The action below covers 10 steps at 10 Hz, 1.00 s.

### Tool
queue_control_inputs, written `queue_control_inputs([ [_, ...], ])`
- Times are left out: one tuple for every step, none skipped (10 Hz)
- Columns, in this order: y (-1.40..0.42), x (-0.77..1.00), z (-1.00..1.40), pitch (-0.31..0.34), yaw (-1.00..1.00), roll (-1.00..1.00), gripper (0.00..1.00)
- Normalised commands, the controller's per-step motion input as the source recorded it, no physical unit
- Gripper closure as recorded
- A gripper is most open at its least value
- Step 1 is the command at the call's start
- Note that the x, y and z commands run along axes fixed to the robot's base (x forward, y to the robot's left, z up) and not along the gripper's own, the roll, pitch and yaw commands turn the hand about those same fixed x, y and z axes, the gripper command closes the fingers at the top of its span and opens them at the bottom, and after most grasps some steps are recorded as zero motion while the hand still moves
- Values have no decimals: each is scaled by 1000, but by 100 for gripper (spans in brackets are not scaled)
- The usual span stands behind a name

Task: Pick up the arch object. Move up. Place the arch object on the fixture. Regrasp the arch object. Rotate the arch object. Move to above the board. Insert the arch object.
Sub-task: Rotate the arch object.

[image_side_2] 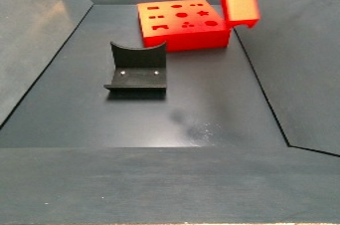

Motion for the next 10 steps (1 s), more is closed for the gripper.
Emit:
queue_control_inputs([
  [24,46,-9,-92,-1000,-973,100],
  [56,-56,38,-43,-1000,-969,100],
  [41,-74,45,-13,-1000,-958,100],
  [27,-43,25,59,-1000,-939,100],
  [21,7,2,131,-1000,-927,100],
  [18,6,7,185,-1000,-922,100],
  [11,-14,20,239,-1000,-918,100],
  [8,-26,31,287,-1000,-919,100],
  [16,-27,38,371,-1000,-934,100],
  [19,-25,41,410,-1000,-948,100],
])
